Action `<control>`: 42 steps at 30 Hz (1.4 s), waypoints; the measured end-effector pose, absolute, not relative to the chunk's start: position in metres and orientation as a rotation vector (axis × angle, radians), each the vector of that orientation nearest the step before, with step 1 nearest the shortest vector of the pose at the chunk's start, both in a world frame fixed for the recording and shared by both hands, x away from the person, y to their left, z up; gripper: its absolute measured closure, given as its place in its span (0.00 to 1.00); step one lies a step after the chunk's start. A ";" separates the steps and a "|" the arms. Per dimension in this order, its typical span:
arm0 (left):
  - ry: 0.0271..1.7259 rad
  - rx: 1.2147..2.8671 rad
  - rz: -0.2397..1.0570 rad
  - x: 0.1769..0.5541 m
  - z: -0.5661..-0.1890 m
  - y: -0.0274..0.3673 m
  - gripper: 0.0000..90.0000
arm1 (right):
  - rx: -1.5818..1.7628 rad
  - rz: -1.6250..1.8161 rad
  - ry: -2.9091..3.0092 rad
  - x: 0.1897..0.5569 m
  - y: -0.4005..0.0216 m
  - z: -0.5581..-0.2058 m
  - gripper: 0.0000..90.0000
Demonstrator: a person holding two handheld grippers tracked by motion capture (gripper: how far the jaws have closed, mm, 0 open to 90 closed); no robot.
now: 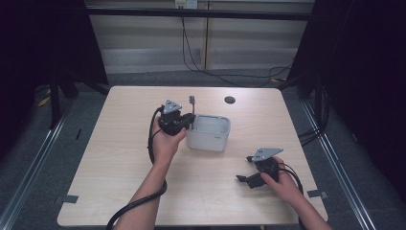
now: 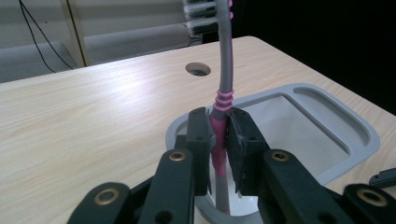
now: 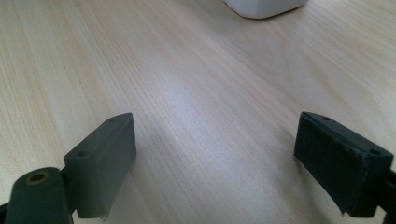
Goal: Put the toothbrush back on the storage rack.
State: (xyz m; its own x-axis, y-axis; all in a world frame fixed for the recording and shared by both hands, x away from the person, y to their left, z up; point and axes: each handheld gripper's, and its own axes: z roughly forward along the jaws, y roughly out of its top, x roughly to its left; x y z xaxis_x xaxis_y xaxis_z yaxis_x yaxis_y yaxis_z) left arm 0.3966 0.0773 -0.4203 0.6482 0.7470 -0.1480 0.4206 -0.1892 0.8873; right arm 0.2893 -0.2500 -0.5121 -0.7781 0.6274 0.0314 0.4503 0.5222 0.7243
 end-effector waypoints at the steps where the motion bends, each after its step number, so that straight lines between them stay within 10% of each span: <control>1: 0.934 1.821 0.390 0.396 -0.421 0.077 0.88 | 0.912 1.102 2.529 0.289 -0.250 -0.512 0.14; 42: 0.899 1.847 0.390 0.394 -0.419 0.076 0.81 | 0.912 1.101 2.530 0.289 -0.250 -0.512 0.14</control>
